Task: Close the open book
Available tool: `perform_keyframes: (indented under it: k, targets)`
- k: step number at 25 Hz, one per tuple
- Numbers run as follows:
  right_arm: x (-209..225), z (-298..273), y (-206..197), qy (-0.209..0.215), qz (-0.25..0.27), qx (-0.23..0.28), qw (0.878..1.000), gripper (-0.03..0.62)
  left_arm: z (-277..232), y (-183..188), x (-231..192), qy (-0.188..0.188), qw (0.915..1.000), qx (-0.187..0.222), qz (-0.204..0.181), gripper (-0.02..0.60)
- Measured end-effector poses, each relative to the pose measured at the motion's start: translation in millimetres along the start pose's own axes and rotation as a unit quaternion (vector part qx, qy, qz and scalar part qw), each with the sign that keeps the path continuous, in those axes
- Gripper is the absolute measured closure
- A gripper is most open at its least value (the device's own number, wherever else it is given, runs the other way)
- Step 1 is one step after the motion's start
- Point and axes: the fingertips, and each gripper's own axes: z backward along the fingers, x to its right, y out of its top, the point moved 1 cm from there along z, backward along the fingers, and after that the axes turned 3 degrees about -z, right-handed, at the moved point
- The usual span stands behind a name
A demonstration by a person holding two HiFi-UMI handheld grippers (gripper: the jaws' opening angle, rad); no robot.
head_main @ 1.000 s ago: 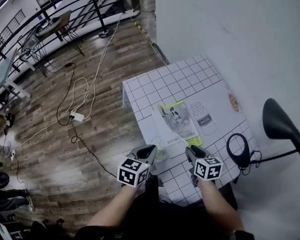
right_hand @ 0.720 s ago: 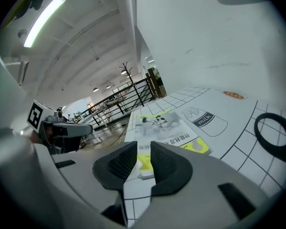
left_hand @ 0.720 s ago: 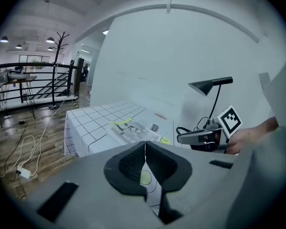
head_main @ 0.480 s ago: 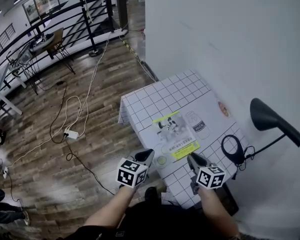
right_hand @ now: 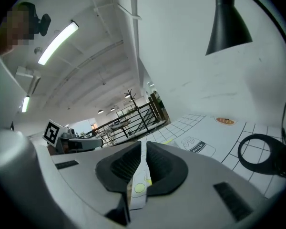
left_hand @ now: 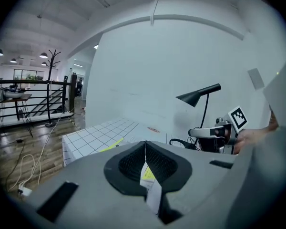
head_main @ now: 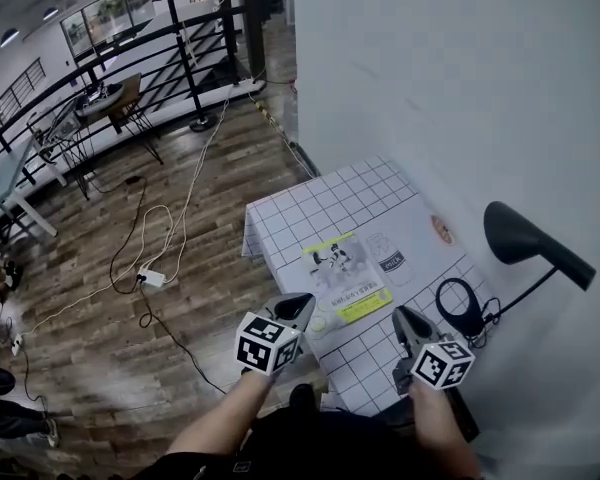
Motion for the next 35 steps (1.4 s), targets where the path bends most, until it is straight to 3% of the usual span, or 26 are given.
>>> perform_keyframes:
  k: [6,17,22,27,30,33,35]
  targets:
    - [-2.9,41.3,30.0,0.061,-0.024,0.038,0.997,0.585,11.6,13.7,33.8,0.021,0.9997,0.012,-0.006,0.569]
    - [-31.6,87.6,71.0,0.160,0.041,0.047,0.985,0.589,49.4,32.7,65.0,0.065,0.9970,0.040,-0.009,0.569]
    - [-47.5,96.6,84.6,0.138,0.093,0.041,0.985,0.589,67.1,43.8,58.2,0.053,0.9969,0.049,-0.030,0.569]
    - [-79.5,90.1,113.4,0.096,0.160,0.081,0.979,0.591,88.8,64.6,44.0,0.041,0.9942,0.059,-0.080,0.569]
    - [-103.1,78.0,131.3,0.099,0.183,0.104,0.973,0.591,89.9,73.0,34.1,0.032,0.9917,0.051,-0.113,0.569]
    - [-121.3,76.5,153.4,0.086,0.210,0.144,0.963,0.591,97.2,86.0,16.3,0.050,0.9901,0.071,-0.110,0.569]
    - [-126.0,81.3,162.5,0.067,0.219,0.169,0.959,0.591,105.8,94.8,3.2,0.087,0.9864,0.090,-0.107,0.569]
